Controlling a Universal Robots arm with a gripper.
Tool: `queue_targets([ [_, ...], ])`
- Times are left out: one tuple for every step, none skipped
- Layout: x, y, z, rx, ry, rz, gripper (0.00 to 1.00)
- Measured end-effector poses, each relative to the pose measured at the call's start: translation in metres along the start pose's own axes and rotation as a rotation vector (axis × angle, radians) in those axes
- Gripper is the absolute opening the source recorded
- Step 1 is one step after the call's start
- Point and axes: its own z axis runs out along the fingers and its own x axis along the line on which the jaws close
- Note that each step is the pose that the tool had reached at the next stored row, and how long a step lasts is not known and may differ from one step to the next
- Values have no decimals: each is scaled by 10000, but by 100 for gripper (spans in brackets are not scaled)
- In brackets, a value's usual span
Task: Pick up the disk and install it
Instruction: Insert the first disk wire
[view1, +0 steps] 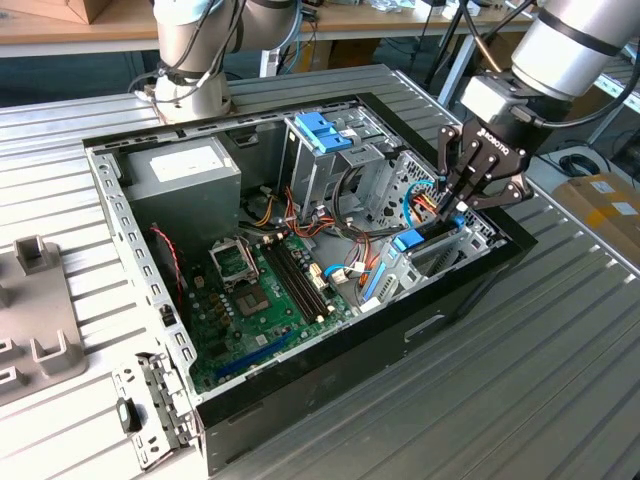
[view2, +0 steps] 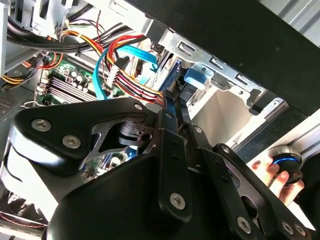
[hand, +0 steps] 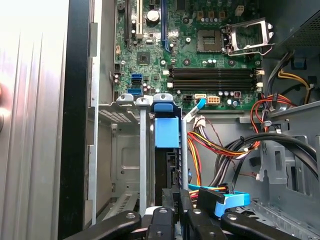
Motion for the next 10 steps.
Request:
queue_targets([
  [0,0,1,0,0,0,16],
  [0,0,3,0,1,1,16],
  [0,-1,4,0,-1,1,16],
  [0,-2,5,0,-1,0,16],
  [0,-5,5,0,-1,-1,16],
  [0,-8,5,0,-3,0,16],
  [0,-11,8,0,-10,-2,16],
  [0,-11,6,0,-7,0,16],
  [1,-11,5,0,-4,0,16],
  [0,-12,4,0,-2,0,16],
])
